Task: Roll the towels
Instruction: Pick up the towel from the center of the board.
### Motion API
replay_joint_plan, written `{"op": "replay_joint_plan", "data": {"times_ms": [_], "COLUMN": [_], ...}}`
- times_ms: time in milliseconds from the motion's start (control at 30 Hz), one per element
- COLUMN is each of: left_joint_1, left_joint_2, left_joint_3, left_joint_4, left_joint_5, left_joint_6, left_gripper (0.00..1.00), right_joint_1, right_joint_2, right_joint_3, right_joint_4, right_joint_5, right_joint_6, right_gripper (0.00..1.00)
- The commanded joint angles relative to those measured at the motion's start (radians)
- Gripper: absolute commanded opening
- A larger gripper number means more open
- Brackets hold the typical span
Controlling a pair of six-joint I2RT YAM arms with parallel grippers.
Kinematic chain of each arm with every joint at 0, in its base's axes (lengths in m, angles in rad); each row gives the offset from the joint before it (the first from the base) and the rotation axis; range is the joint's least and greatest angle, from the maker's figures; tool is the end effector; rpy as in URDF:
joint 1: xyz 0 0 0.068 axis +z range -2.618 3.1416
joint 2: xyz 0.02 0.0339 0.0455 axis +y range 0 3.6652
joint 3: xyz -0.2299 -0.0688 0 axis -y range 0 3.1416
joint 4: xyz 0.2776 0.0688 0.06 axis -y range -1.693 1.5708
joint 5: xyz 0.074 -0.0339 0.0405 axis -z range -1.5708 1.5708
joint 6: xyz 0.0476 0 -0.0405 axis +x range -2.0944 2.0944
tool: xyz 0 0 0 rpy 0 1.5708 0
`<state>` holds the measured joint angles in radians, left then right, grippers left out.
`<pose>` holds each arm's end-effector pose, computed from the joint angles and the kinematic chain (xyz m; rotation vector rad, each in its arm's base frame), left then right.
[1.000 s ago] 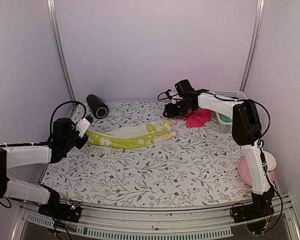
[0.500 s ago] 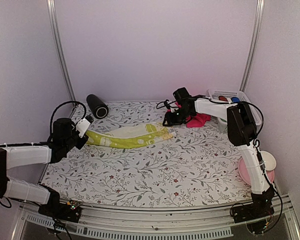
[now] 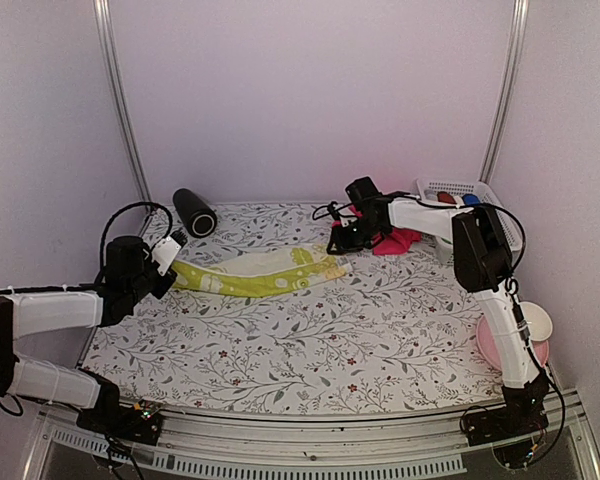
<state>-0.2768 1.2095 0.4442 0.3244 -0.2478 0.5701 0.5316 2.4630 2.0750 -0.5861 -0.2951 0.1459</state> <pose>0.2813 -0.0678 0.1282 0.6839 1.9051 0.4355 0.4635 0.2886 0.1094 -0.6160 2.5334 0.6313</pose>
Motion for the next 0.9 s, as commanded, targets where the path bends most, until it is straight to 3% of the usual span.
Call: {"op": "replay_joint_plan", "data": {"times_ms": [0,100,300,567,867], "left_joint_1": [-0.002,-0.001,0.020,0.133,0.204], "left_joint_2": [-0.002,-0.002,-0.024,-0.096,-0.118], "left_joint_3": [-0.004,-0.003,0.068,0.301,0.484], "left_joint_4": [0.016,0.016,-0.102,-0.393,-0.677], "left_joint_5": [0.008,0.014,0.129,0.508,0.843], "left_joint_6": [-0.015,-0.016,-0.058,-0.076,-0.042], "left_gripper": [0.00,0.00,0.00,0.00,0.00], "right_joint_1": [0.007,0.007,0.007,0.007,0.010], "right_joint_2": [0.027,0.013,-0.140,-0.549,-0.965], "right_joint_3": [0.037,0.039,-0.064,-0.404,-0.752], "right_joint_4": [0.007,0.018,0.109,0.280,0.423], "right_joint_5": [-0.020,-0.017,-0.020,0.041,0.084], "right_joint_6": [0.002,0.001,-0.042,-0.085,-0.081], "right_gripper": [0.16,0.03,0.02,0.02,0.02]}}
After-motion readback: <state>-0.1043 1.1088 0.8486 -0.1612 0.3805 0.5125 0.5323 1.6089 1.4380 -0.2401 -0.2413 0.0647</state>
